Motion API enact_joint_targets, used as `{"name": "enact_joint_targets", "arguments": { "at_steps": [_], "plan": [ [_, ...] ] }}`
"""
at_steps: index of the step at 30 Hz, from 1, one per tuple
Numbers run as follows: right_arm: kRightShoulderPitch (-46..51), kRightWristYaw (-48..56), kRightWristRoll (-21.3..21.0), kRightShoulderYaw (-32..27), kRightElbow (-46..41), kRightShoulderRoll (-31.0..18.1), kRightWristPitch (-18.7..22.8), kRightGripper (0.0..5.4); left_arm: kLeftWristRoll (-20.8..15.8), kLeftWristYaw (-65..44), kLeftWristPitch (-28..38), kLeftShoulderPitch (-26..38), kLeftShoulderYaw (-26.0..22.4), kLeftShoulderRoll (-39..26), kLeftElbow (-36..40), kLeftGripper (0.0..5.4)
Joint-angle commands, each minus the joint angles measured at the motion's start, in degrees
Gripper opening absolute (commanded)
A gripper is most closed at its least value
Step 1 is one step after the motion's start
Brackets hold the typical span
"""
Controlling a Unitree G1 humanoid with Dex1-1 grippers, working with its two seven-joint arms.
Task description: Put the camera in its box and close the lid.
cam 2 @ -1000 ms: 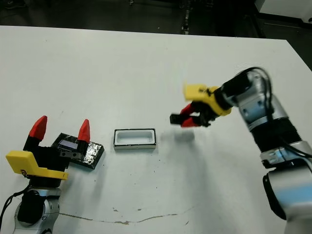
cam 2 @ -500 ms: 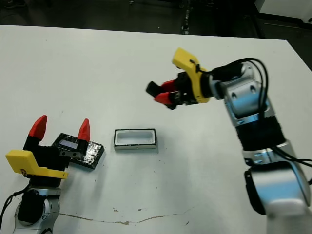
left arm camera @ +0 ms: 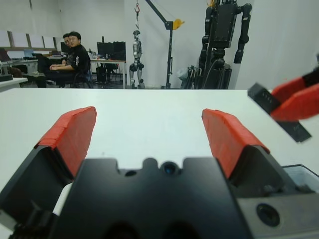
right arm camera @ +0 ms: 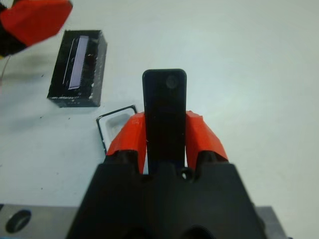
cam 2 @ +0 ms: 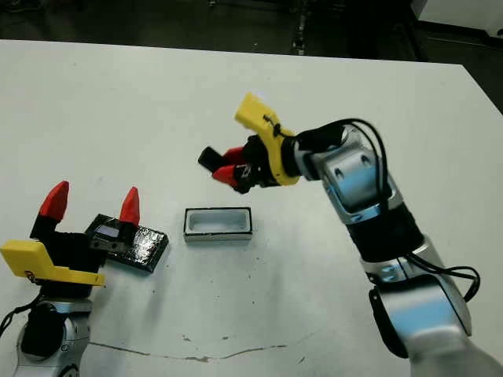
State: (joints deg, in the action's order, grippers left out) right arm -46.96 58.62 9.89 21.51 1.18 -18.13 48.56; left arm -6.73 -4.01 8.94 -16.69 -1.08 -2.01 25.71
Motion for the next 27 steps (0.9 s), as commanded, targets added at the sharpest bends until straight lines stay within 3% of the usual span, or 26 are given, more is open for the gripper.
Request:
{"name": "enact_joint_targets", "arguments": {
  "at_steps": [1, 8, 11, 21, 27],
  "plan": [
    [0.0, 1.2, 1.0, 1.9, 0.2, -1.0, 1.3, 1.66, 0.4, -0.2, 0.2, 0.1, -0.3, -0.3, -0.3, 5.4],
    [-2.5, 6.8, 0.3, 6.8, 3.5, -2.7, -2.0, 1.66, 0.7, -0.3, 0.2, 0.2, -0.2, -0.3, -0.5, 5.4],
    [-3.0, 9.4, 0.5, 7.3, 5.6, -2.6, -5.3, 1.66, 1.1, 0.0, 0.1, 0.0, 0.0, -0.2, -0.4, 5.4],
    [-5.8, 13.6, -0.7, 9.0, 12.6, -1.0, -11.0, 1.66, 1.1, 0.0, -0.2, -0.1, 0.5, 0.1, -0.5, 5.4],
    [-6.9, 13.9, -2.7, 9.6, 14.2, -0.4, -12.5, 1.66, 1.6, 0.2, -0.4, -0.3, 0.8, 0.1, -0.2, 5.4]
  ]
}}
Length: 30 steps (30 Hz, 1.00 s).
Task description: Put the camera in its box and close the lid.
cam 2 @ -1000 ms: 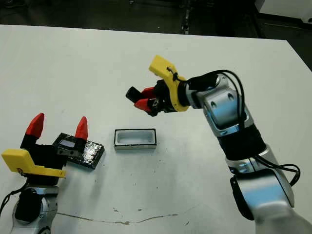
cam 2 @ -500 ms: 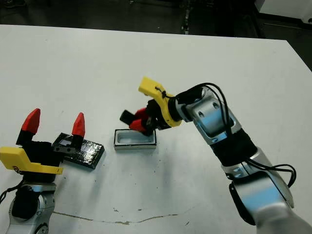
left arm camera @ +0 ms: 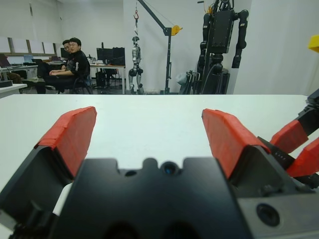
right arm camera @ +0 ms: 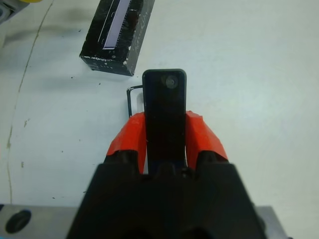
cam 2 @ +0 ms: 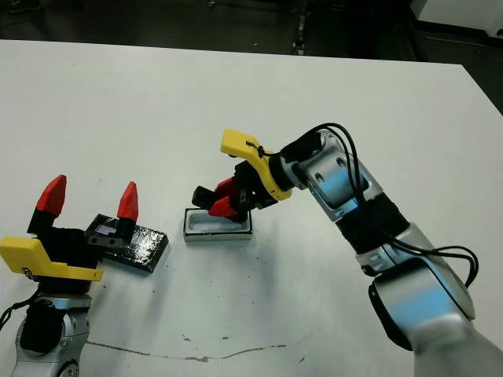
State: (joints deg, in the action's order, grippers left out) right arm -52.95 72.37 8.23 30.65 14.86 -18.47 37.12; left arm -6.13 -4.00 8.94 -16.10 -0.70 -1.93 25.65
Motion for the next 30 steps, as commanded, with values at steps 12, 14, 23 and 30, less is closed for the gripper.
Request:
{"name": "enact_joint_targets", "arguments": {
  "at_steps": [12, 14, 23, 30],
  "plan": [
    [-0.4, 0.6, -3.3, 1.7, 0.7, 0.2, -1.7, 1.66, -0.2, -0.1, -0.6, -1.0, 0.5, 0.3, -0.4, 5.4],
    [-0.1, 0.8, -3.3, 1.7, 0.7, 0.2, -2.0, 1.66, -0.1, -0.1, -0.8, -0.9, 0.6, 0.3, -0.2, 5.4],
    [0.8, 1.6, -3.7, 2.9, -0.5, -0.1, -1.5, 1.66, 0.2, 0.1, -0.1, -1.2, 0.5, 0.3, -0.6, 5.4],
    [1.2, 1.0, -4.6, 3.4, -1.5, -0.1, -1.2, 1.66, -0.1, -0.1, 0.6, -1.1, 0.5, 0.4, -1.1, 5.4]
  ]
}}
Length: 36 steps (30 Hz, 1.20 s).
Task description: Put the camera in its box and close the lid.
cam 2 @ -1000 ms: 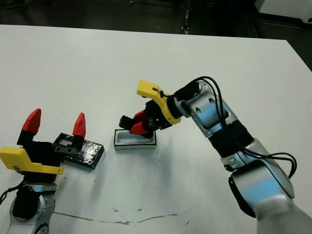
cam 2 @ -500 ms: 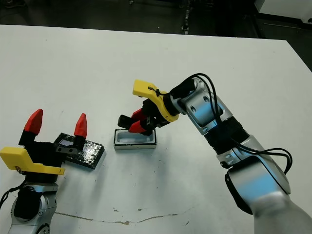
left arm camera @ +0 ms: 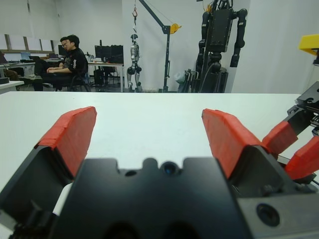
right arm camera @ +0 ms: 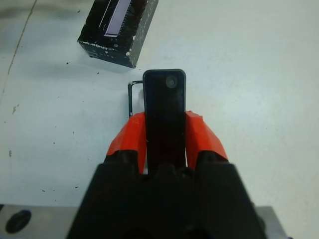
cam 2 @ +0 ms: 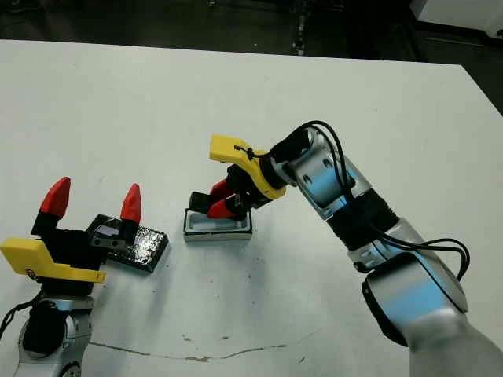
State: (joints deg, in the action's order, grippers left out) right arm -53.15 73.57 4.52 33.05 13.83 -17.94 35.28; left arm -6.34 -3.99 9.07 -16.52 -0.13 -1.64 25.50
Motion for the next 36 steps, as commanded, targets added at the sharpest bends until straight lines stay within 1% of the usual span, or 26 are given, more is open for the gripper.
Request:
{"name": "enact_joint_targets", "arguments": {
  "at_steps": [1, 4, 8, 18, 24, 29, 33, 36],
  "plan": [
    [1.5, -0.2, -1.0, 1.0, -0.5, -0.6, 0.5, 1.66, 0.3, 0.0, 0.3, -0.7, -0.1, 0.1, -0.9, 5.4],
    [1.7, -0.1, -0.9, 1.0, -0.3, -0.5, 1.4, 1.66, 0.4, 0.1, -0.1, -0.9, 0.0, 0.1, -0.4, 5.4],
    [2.2, 0.2, -0.9, 1.0, 0.1, -0.5, 0.9, 1.66, 0.6, 0.4, -0.3, -0.9, 0.0, 0.3, -0.4, 5.4],
    [3.1, 0.2, -1.0, 1.5, 0.0, -0.5, 2.4, 1.66, 0.6, 0.3, -0.3, -1.3, 0.1, 0.2, -0.1, 5.4],
    [3.9, -0.4, -2.9, 2.6, -1.2, -1.5, -0.3, 1.66, 0.4, 0.0, 1.0, -1.4, 0.1, 0.2, -0.5, 5.4],
    [4.4, -1.0, -4.6, 3.1, -1.7, -2.2, -2.9, 1.66, 0.3, 0.1, 0.1, -1.9, 0.4, 0.2, 0.2, 5.4],
    [4.5, -1.7, -5.5, 3.3, -2.3, -2.4, -2.5, 1.66, 0.2, 0.0, 0.5, -1.9, 0.4, 0.2, 0.1, 5.4],
    [4.6, -1.8, -6.1, 3.4, -2.9, -2.7, -3.9, 1.66, -0.1, 0.0, 0.5, -1.9, 0.4, 0.3, 0.1, 5.4]
  ]
}}
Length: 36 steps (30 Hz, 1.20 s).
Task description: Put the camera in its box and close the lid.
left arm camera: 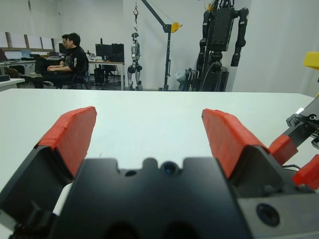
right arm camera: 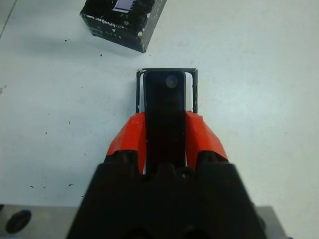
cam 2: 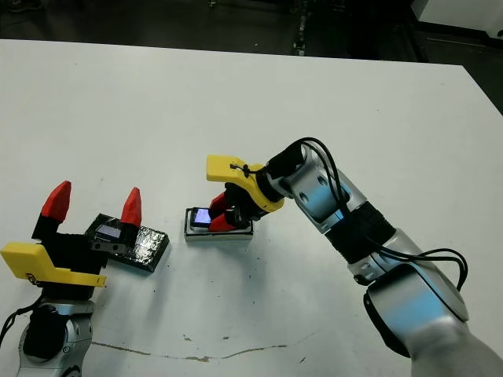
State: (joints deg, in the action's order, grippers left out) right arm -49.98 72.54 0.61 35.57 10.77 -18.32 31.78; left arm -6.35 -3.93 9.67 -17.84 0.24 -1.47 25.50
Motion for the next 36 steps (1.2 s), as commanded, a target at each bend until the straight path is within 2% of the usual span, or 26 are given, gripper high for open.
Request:
{"name": "enact_joint_targets", "arguments": {
  "at_steps": [1, 5, 13, 25, 33, 36],
  "plan": [
    [1.5, -0.7, -2.3, 0.9, 0.0, -2.4, -0.4, 1.66, -0.1, -0.1, -0.1, -0.6, 0.0, 0.1, 0.1, 5.4],
    [1.8, -1.4, -3.3, 0.9, -1.3, -2.7, -0.9, 1.66, 0.2, 0.1, 0.0, -0.7, 0.2, 0.2, 0.1, 5.4],
    [1.7, -2.6, -2.6, 0.3, -0.9, -1.5, 3.8, 1.66, 0.2, 0.1, 0.0, -0.8, 0.2, 0.4, -0.2, 5.4],
    [0.3, -2.6, -3.1, 0.5, -0.2, -1.5, 3.3, 3.36, 0.3, 0.0, -0.1, -0.8, 0.2, 0.2, 0.0, 5.4],
    [-0.9, -1.3, -1.9, -0.8, -1.2, -1.5, 5.6, 4.55, 0.5, 0.2, 0.4, -0.5, 0.2, 0.4, -0.7, 5.4],
    [-1.3, -0.5, -1.9, -1.2, -1.7, -2.2, 2.3, 5.0, 0.5, 0.4, -0.1, -0.5, 0.3, 0.5, -0.3, 5.4]
  ]
}}
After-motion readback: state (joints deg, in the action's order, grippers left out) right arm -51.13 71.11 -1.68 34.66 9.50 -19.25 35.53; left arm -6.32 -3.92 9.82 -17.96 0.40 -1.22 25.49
